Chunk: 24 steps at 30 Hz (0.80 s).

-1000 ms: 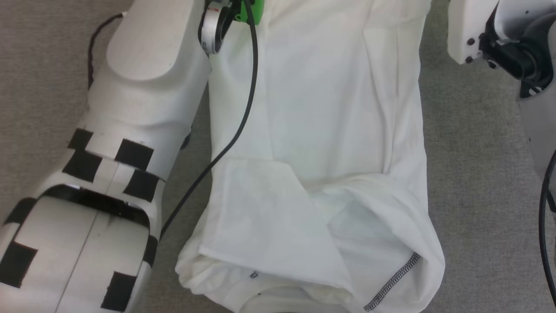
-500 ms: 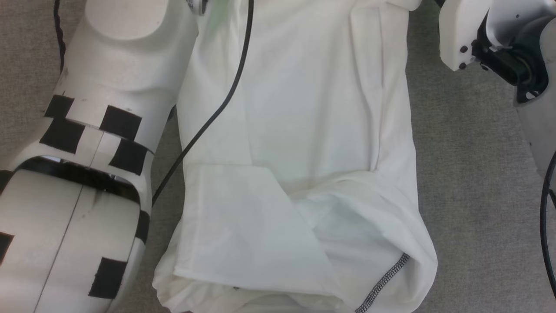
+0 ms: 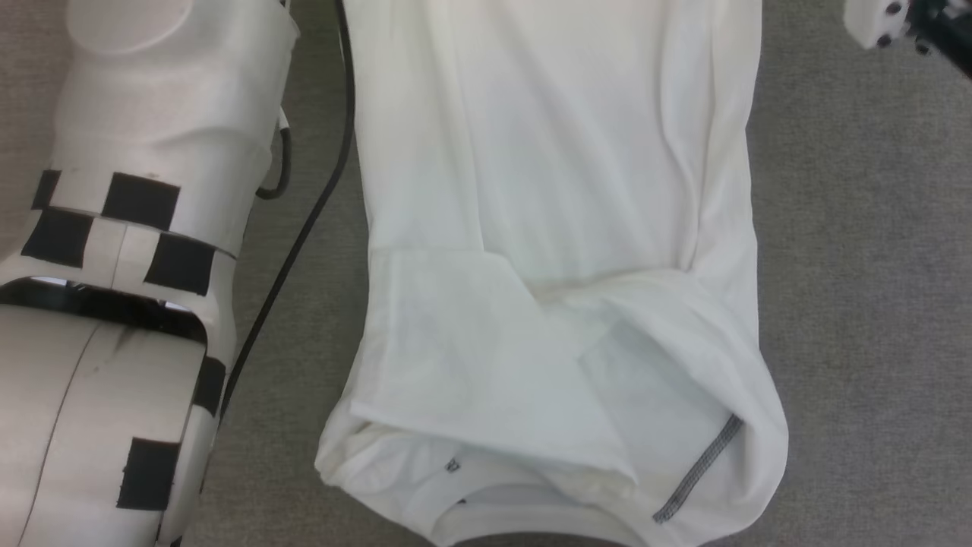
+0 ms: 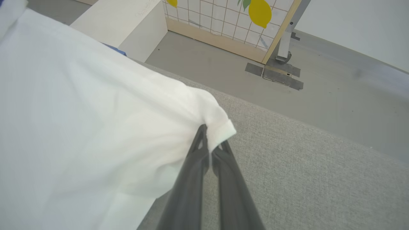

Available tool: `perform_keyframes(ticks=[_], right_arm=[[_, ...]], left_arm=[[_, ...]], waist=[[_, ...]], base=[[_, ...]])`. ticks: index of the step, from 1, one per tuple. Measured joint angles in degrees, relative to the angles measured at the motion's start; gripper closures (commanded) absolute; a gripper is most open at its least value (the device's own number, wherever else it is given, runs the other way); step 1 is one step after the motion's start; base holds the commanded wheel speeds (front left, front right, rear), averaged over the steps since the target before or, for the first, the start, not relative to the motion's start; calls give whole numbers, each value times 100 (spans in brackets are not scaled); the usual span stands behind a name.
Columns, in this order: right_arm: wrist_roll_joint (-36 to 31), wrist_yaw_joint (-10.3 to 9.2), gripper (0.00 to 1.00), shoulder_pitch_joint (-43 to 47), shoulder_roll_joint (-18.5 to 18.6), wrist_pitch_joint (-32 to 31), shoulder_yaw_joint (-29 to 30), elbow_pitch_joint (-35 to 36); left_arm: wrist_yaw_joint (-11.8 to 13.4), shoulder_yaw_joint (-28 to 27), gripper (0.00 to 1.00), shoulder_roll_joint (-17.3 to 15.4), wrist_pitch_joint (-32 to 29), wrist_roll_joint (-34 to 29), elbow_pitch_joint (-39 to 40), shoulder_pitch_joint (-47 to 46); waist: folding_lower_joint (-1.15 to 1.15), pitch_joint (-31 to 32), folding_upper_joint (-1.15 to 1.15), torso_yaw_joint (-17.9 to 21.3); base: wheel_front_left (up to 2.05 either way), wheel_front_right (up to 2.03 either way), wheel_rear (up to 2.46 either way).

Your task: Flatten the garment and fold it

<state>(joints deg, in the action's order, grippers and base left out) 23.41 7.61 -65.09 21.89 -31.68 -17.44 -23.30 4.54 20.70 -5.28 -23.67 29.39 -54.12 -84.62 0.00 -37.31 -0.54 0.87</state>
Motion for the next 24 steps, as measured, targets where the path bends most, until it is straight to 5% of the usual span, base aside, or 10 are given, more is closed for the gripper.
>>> perform_keyframes(ticks=[11,13,14,24], right_arm=[[0,-1,100,-51,26,209,-85,-75],[172,0,100,218,116,234,-166,43],[544,-1,100,1126,352,247,-280,436],[996,-1,100,3303,414,191,153,1368]], left_arm=[[-621,-237,100,-96,657,487,705,673],[-762,-250,100,-132,760,557,916,1056],[-950,-156,100,-229,744,730,1577,2025],[-736,-123,100,-637,172,1218,3818,4642]], waist=[[0,472,0,-295],[0,634,0,-332],[0,1098,0,-413],[1,2268,0,-549]], base=[[0,0,0],[0,0,0],[0,0,0],[0,0,0]])
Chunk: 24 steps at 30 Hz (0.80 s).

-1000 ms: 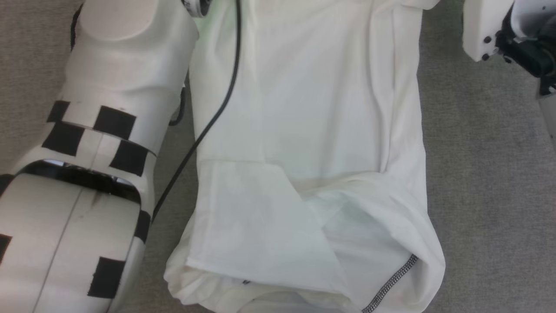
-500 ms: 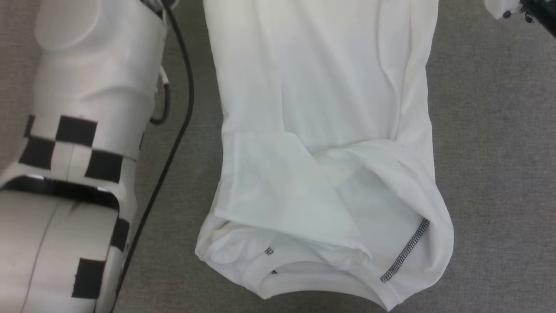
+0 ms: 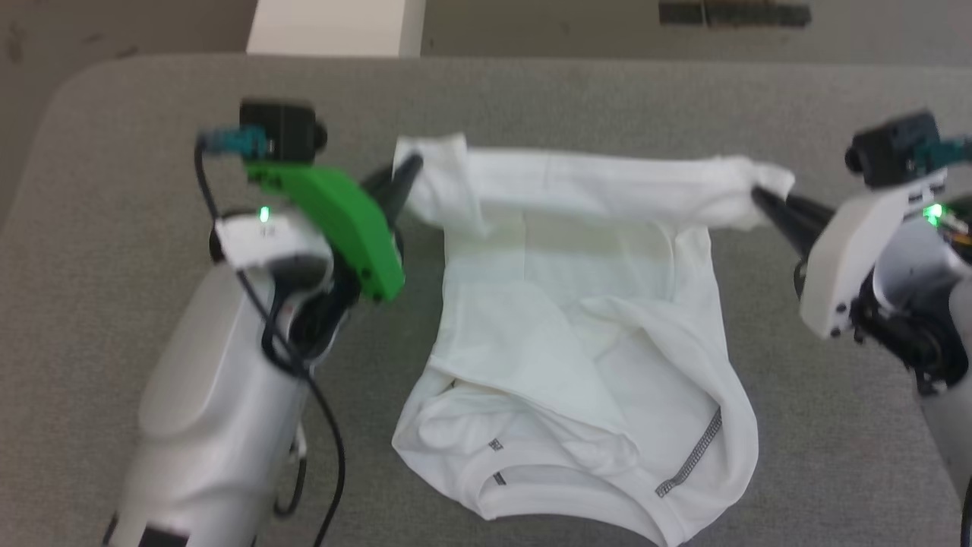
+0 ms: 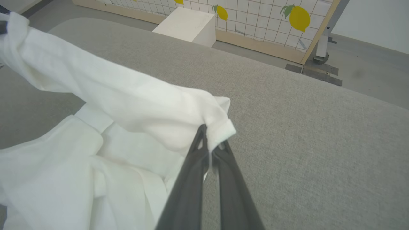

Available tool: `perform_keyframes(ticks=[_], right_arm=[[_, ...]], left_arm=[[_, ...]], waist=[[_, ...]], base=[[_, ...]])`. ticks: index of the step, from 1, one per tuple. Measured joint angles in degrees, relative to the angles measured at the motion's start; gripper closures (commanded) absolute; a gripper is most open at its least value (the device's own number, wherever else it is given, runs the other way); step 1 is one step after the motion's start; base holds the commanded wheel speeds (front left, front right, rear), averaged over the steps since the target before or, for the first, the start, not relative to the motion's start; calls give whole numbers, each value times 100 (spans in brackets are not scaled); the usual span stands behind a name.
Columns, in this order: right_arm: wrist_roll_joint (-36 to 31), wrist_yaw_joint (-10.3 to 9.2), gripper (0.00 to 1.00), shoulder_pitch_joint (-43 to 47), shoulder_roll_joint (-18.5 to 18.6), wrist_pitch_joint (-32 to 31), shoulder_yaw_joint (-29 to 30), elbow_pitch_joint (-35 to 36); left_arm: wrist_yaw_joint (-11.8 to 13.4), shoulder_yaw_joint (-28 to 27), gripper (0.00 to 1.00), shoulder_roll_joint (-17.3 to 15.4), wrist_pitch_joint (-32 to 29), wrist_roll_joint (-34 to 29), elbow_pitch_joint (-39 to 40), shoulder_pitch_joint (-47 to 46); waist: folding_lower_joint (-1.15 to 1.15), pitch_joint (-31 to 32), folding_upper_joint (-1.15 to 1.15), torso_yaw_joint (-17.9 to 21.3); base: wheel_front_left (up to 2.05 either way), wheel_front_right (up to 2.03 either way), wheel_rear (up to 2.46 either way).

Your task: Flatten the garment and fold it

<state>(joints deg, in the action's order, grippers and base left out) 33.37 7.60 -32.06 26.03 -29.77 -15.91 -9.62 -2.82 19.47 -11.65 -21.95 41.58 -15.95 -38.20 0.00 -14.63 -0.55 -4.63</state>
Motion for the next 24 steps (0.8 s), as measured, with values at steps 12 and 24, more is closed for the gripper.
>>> perform_keyframes(ticks=[12,24], right_arm=[[-158,1,100,2428,-543,-424,1070,1048],[-656,2,100,4000,-1221,-1099,1911,1628]], left_arm=[[761,-90,100,-335,-417,506,2220,3048],[711,165,100,-169,-48,636,1830,4010]], waist=[[0,1232,0,-162],[0,1502,0,-193]], base=[[0,0,0],[0,0,0]])
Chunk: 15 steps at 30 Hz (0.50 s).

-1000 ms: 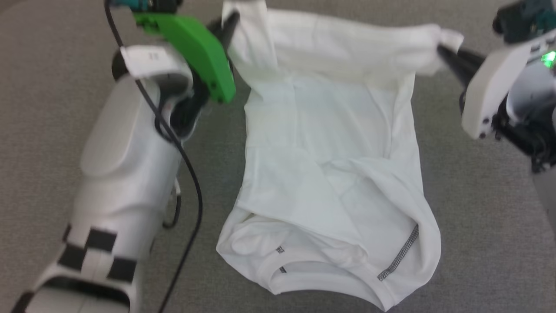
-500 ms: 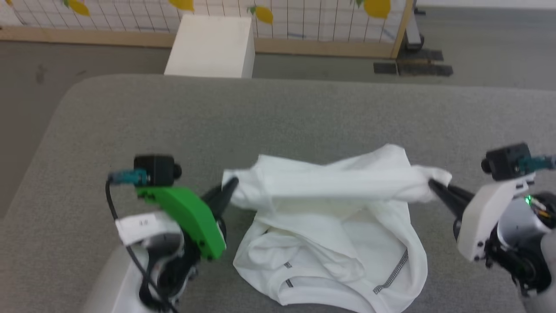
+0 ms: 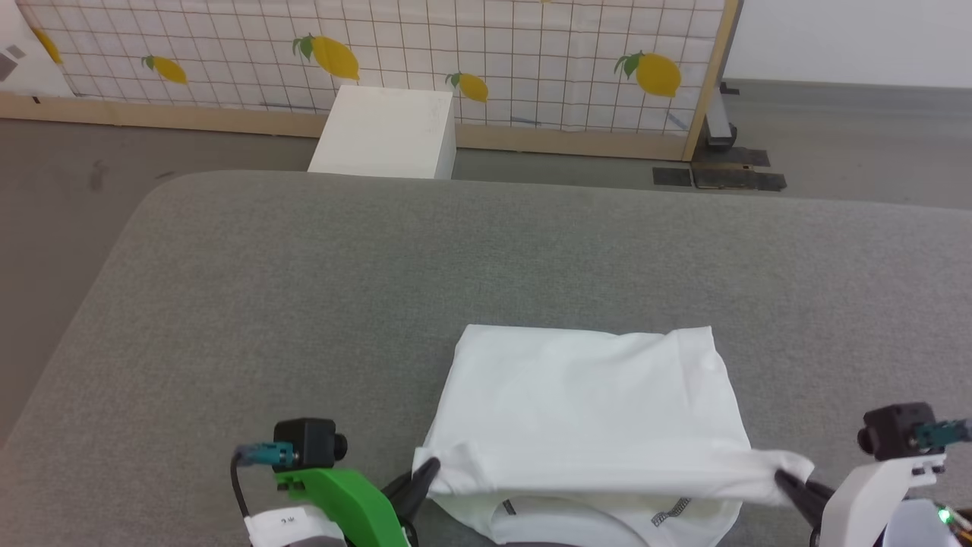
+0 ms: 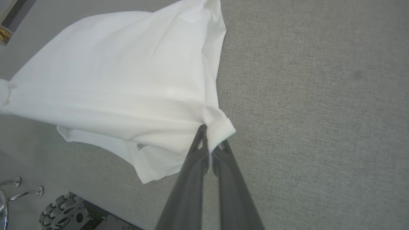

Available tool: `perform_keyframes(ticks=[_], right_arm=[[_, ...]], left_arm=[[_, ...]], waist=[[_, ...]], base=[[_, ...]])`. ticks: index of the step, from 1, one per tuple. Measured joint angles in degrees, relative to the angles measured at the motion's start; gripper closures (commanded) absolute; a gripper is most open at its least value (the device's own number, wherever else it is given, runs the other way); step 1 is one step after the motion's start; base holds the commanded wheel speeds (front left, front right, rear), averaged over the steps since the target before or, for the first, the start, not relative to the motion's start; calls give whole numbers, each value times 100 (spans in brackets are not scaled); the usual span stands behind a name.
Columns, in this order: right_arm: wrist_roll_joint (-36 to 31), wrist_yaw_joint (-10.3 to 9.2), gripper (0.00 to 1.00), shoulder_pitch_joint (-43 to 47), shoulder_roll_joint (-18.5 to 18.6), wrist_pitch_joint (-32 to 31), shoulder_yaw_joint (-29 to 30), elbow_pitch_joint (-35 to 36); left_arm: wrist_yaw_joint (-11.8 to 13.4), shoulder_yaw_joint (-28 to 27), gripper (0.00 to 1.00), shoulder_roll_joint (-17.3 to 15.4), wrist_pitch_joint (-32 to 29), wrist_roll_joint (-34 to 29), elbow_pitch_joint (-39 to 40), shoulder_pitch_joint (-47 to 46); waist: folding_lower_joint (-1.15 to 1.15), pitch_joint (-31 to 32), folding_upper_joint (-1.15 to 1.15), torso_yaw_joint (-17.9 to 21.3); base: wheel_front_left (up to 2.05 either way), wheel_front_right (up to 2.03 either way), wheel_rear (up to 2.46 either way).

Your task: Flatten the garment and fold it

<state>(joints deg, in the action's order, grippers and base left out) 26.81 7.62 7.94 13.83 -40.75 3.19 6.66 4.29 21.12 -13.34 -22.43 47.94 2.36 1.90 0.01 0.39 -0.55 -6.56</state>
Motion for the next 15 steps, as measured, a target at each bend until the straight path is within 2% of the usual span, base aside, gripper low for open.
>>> perform_keyframes(ticks=[6,15], right_arm=[[-303,0,100,182,-303,-110,37,-220],[-646,0,100,202,-475,-111,-49,-794]], left_arm=[[0,77,100,86,137,-57,-622,19],[-15,223,100,253,183,-115,-1446,-114]], waist=[[0,-88,0,57],[0,-166,0,68]], base=[[0,0,0],[0,0,0]])
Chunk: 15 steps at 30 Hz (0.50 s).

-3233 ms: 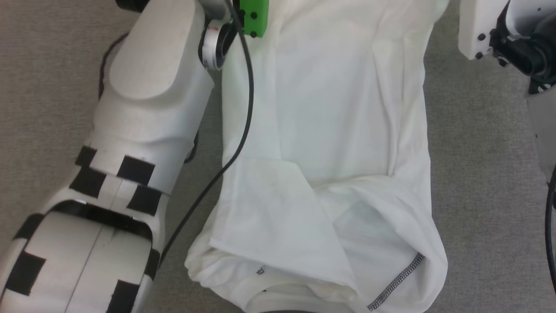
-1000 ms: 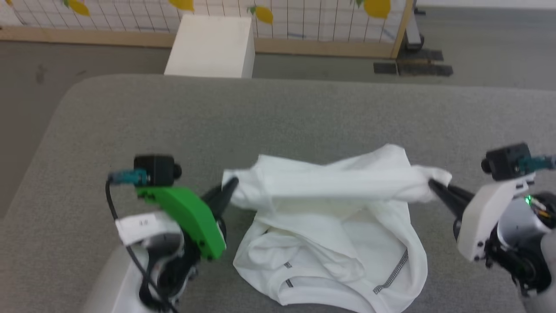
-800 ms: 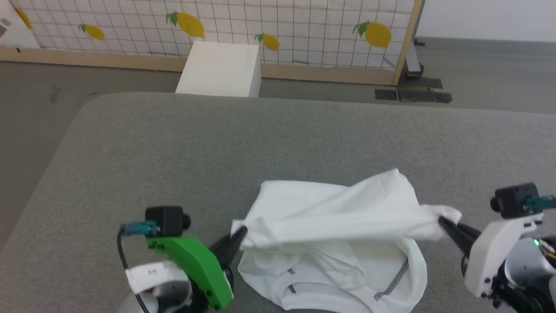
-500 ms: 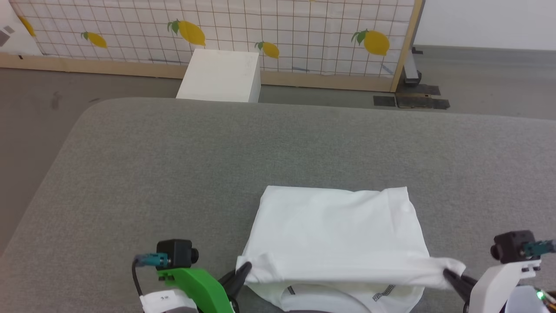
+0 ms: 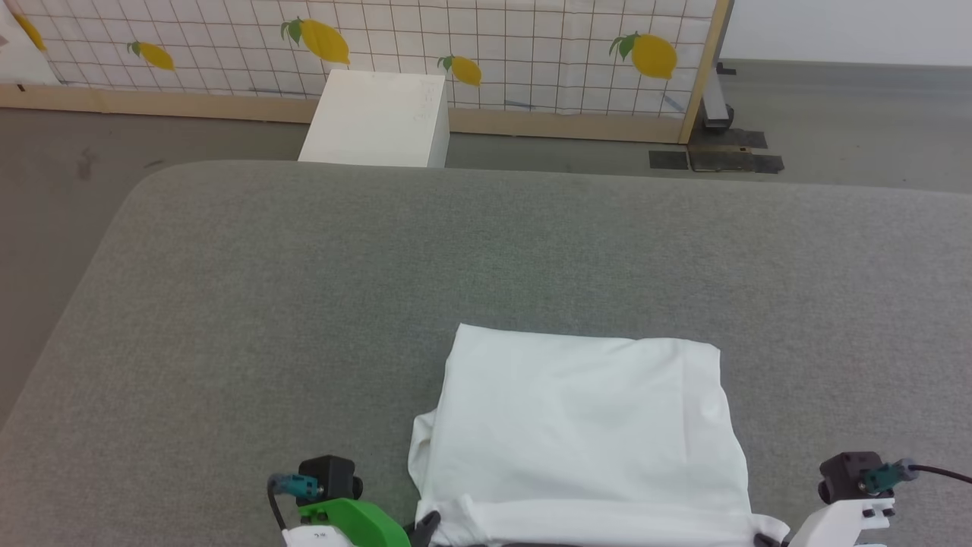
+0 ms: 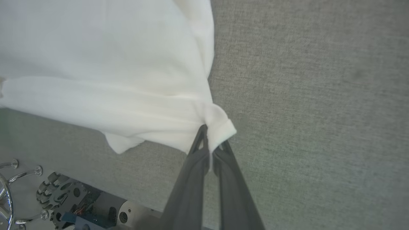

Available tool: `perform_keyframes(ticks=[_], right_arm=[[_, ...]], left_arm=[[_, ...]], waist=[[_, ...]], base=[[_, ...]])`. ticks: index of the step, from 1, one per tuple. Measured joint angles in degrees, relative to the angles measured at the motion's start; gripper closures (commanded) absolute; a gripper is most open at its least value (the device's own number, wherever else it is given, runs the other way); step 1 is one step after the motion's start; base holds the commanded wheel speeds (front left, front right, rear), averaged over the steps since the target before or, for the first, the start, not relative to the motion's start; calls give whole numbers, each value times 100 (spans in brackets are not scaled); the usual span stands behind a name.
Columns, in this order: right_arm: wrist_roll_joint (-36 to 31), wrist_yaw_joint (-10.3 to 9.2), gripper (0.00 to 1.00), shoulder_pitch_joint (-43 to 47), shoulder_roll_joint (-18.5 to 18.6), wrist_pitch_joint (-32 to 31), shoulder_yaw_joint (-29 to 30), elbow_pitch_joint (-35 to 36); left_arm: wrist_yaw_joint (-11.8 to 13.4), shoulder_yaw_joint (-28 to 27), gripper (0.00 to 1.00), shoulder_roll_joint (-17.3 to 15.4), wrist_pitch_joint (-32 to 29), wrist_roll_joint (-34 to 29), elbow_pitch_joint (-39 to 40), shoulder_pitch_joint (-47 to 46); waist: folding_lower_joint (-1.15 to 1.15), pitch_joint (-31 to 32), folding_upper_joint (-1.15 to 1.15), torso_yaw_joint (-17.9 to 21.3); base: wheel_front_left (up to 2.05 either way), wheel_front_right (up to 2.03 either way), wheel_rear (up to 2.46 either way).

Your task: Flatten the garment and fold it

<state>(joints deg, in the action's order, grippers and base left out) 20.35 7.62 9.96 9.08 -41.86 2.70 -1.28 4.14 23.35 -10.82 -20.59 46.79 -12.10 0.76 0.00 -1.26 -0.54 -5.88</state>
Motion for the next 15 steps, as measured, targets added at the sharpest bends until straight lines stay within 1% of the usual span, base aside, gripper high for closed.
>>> perform_keyframes(ticks=[1,2,3,4,5,6,7,10,13,15], right_arm=[[1,0,100,0,-14,0,-10,-40],[2,0,100,0,-30,0,-18,-65],[3,0,100,-1,-33,0,-24,-70],[10,-1,69,-1,-34,1,-22,-64],[64,-1,0,1,-23,-33,-16,-22],[116,-1,0,3,-27,-33,15,24],[218,-4,0,42,20,-97,71,205],[415,-3,0,214,91,-307,174,550],[661,-4,0,374,147,-609,409,890],[788,-4,0,426,205,-828,606,1109]], left_arm=[[-2,2,98,1,0,0,-55,-31],[-1,0,71,4,-7,0,-99,-54],[9,1,24,1,-33,-3,-131,-74],[52,3,0,-23,-71,-46,-167,-94],[126,-25,0,-80,-190,-54,-174,-115],[157,-12,0,-121,-275,-76,-149,-125],[265,-29,0,-236,-474,-93,-53,-131],[482,-75,0,-535,-739,-154,153,-103],[676,-224,0,-828,-916,-163,410,-53],[811,-371,0,-947,-912,-169,658,-47]], waist=[[0,2,0,4],[0,6,0,11],[0,10,0,16],[0,20,0,22],[0,53,0,29],[0,71,0,33],[0,125,0,38],[0,209,0,52],[0,279,0,69],[0,307,0,73]], base=[[0,0,0],[0,0,0],[0,0,0],[0,0,0],[0,0,0],[0,0,0],[0,0,0],[0,0,0],[0,0,0],[0,0,0]])
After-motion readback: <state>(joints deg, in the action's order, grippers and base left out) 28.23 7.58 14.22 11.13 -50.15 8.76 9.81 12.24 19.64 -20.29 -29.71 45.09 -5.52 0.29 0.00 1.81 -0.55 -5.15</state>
